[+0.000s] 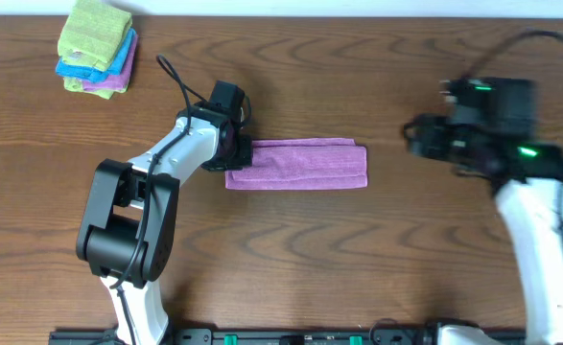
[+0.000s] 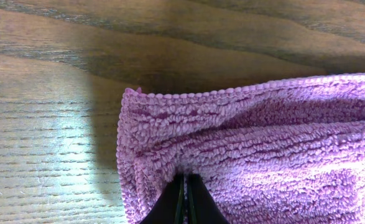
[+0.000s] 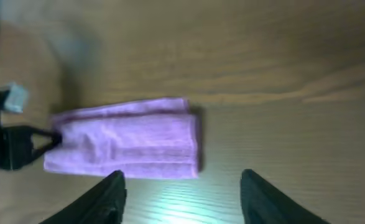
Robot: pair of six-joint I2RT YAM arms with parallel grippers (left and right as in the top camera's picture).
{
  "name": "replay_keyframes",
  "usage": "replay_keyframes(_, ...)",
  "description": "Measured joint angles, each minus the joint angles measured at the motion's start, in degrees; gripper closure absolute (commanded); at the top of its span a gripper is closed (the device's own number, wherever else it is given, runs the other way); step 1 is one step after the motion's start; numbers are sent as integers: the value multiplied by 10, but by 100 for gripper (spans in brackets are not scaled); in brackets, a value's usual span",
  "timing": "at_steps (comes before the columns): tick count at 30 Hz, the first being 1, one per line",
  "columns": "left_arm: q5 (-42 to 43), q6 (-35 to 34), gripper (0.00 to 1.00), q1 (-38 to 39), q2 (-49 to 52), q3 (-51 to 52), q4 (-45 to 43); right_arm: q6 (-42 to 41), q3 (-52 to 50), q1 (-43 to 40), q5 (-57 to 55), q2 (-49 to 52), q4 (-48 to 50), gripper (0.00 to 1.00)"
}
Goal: Fold the cloth
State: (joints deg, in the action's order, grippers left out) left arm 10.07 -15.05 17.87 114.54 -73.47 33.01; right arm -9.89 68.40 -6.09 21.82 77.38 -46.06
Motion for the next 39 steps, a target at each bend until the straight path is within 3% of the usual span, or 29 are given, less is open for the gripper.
replay_keyframes(2, 0, 0, 94, 0, 0, 0, 0, 37, -18, -73, 71, -2, 6, 31)
replay_keyframes(5, 0, 0, 94, 0, 0, 0, -3, 73, -102, -152, 195, 34, 64, 30)
replay_keyframes(9, 0, 0, 94, 0, 0, 0, -4, 86, -181, -158, 295, 135, 117, 25)
replay_keyframes(13, -2, 0, 94, 0, 0, 0, -5, 87, -194, -141, 337, 209, 158, 21)
replay_keyframes(23, -11, -2, 94, 1, -8, 19, -38, 10, -194, -55, 311, 255, 288, 17)
replay_keyframes(29, -11, -2, 94, 1, -9, 19, -38, -46, -194, -13, 241, 263, 318, 16)
replay_keyframes(39, -11, -2, 94, 1, -9, 19, -39, -105, -178, 31, 263, 300, 376, 18)
